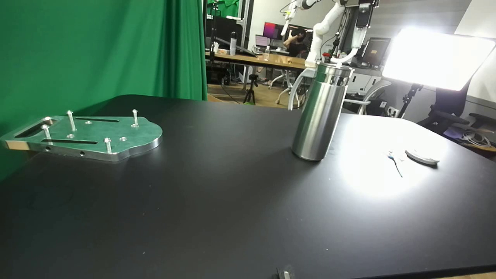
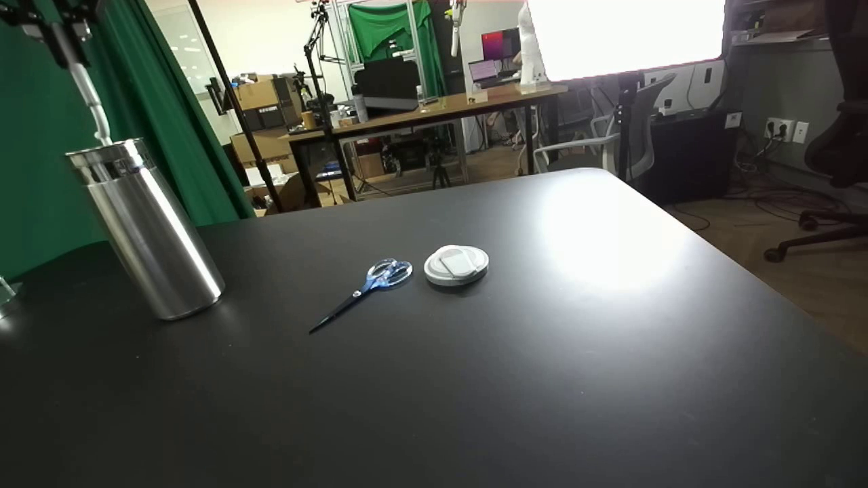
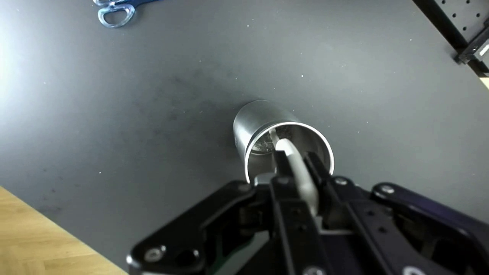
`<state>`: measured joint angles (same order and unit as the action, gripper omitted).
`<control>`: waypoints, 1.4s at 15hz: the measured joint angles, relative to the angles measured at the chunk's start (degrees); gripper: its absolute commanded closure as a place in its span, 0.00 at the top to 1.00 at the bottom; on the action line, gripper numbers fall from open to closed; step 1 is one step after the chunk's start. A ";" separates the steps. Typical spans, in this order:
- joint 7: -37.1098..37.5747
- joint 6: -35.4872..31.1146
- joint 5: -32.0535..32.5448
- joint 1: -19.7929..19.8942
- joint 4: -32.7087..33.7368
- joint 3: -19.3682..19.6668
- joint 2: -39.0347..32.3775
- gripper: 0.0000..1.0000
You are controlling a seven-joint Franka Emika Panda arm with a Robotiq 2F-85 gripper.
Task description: Scrub the jar with the brush
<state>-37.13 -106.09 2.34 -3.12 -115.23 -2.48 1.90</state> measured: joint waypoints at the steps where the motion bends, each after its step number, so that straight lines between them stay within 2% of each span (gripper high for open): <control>1: -0.01 0.02 -0.05 0.00 0.08 0.00 0.60 0.04; 11: -0.46 0.80 -1.38 -0.02 0.18 0.17 9.63 0.04; 21: -1.65 1.16 -3.56 -0.44 0.10 1.06 15.04 0.04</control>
<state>-38.79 -104.93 -1.22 -3.56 -115.14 -1.41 16.94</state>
